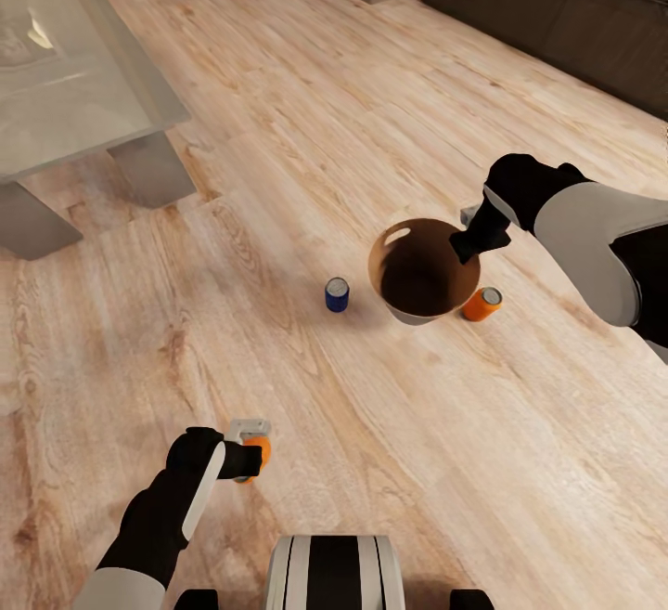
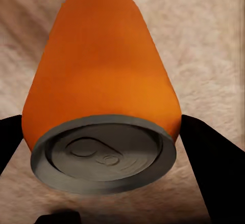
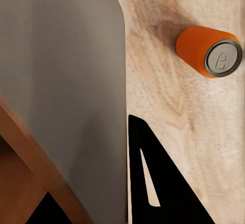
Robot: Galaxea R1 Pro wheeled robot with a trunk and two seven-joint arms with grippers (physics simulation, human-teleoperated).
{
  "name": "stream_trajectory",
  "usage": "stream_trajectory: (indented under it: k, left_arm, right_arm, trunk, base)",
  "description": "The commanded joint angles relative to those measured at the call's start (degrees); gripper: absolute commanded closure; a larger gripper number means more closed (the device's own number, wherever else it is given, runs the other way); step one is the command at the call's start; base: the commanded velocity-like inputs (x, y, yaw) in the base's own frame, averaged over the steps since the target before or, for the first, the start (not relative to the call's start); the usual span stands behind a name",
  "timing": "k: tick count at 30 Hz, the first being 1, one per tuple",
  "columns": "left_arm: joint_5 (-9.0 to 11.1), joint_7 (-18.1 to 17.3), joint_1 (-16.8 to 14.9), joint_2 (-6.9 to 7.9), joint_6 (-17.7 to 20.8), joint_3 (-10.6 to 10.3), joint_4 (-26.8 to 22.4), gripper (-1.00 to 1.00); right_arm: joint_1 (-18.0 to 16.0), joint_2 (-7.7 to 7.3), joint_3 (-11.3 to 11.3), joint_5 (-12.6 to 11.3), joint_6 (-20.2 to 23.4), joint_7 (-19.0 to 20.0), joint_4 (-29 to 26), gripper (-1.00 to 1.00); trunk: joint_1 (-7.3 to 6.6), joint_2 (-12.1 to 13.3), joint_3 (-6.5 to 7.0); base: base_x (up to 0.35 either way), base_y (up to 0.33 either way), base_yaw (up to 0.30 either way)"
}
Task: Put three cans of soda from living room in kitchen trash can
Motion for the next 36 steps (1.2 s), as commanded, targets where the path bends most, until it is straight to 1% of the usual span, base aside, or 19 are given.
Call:
stream_trajectory:
  k: [1,16,22,28,32,36]
  left_arm:
    - [-0.1,-0.1,0.0,0.0,0.0,0.0,0.0,1.0]
    - [-0.1,-0.3,0.0,0.0,0.0,0.0,-0.2,1.0]
    - [0.0,-0.4,0.0,0.03,0.0,0.0,-0.3,1.0]
    - [0.0,-0.7,0.0,0.08,0.0,0.0,-0.4,1.0]
    - [-0.1,-0.8,0.0,0.09,0.0,0.0,-0.4,1.0]
    - [-0.1,-0.9,0.0,0.09,0.0,0.0,-0.4,1.0]
  right_arm:
    - [0.0,-0.01,-0.6,-0.8,0.2,0.3,0.0,1.0]
    - [0.6,-0.07,-0.8,-0.8,0.2,0.2,0.0,1.0]
    - [1.8,-0.06,-0.8,-0.8,0.2,0.2,0.0,1.0]
    - [3.8,0.07,-0.8,-0.8,0.2,0.3,-0.1,1.0]
    - [4.3,0.29,-0.8,-0.8,0.2,0.3,0.0,1.0]
    - [4.4,0.18,-0.8,-0.8,0.2,0.3,0.0,1.0]
  trunk:
    - [-0.02,0.0,0.23]
    - [-0.41,0.2,3.55]
    - [-0.56,0.3,4.88]
    - [-0.72,0.4,6.21]
    - [-0.82,0.4,7.1]
    - [-0.92,0.5,7.98]
  base:
    - [0.0,0.0,0.0]
    - [0.0,0.0,0.0]
    - [0.0,0.0,0.0]
    - [0.0,0.0,0.0]
    - [0.0,0.0,0.0]
    - [0.0,0.0,0.0]
